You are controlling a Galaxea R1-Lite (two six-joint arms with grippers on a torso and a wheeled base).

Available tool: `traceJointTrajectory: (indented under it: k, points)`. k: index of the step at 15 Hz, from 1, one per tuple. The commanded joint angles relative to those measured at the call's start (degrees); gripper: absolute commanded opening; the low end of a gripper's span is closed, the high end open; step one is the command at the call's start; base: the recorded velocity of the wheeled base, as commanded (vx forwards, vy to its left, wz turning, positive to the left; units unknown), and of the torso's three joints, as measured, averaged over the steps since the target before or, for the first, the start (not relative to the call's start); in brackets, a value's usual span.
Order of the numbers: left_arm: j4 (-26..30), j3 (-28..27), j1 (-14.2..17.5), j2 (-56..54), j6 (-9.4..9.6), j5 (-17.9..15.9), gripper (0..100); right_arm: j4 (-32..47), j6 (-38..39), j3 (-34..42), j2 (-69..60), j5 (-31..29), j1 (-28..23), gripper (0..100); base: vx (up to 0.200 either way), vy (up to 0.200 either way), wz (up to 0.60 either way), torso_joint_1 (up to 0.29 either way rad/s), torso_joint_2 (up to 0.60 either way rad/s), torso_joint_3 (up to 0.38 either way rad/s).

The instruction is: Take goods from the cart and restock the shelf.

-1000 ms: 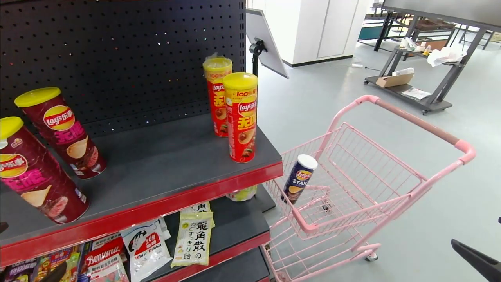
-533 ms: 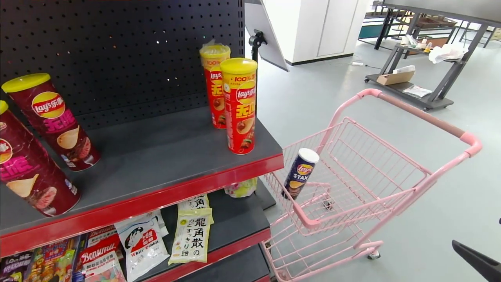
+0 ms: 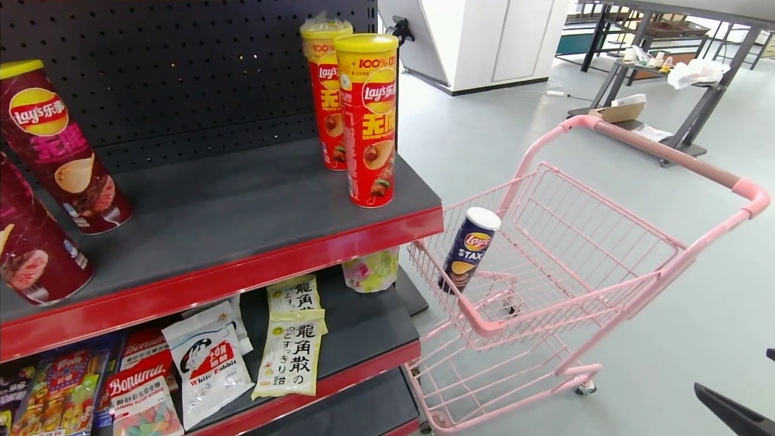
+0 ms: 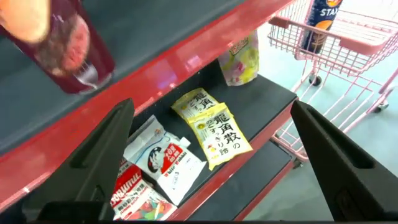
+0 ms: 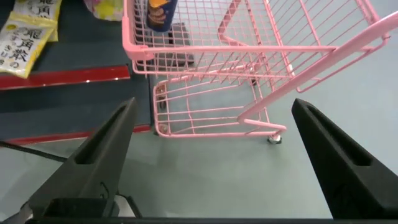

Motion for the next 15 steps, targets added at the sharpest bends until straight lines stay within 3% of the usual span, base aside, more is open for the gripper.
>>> traceJointTrajectory:
  k: [1,4,8,11,15]
  points:
    - [-0.1,0.0,0.0,-0.1,0.02,0.0,100,-0.1,0.0,0.9,1.4,-0.1,-0.1,100,0.0,0.0,0.0,-0.095,0.27,0.168]
    - [1.0,0.1,0.0,-1.3,-0.16,0.6,100,-5.1,2.8,-5.4,15.6,0.3,-1.5,100,0.0,0.0,0.0,-0.024,0.08,0.052]
    - [1.2,0.0,0.0,-1.6,-0.6,2.9,100,-26.1,5.6,-8.6,38.1,6.0,0.3,100,0.0,0.0,0.0,0.0,0.0,0.0]
    - [1.2,-0.2,0.0,0.0,-1.04,3.3,100,-40.4,7.3,-14.0,56.6,6.4,1.8,100,0.0,0.0,0.0,0.0,0.0,0.0]
    - [1.0,-2.8,0.0,4.4,-1.13,3.1,100,-40.9,11.6,-25.0,67.9,6.2,6.7,100,0.0,0.0,0.0,0.0,0.0,0.0]
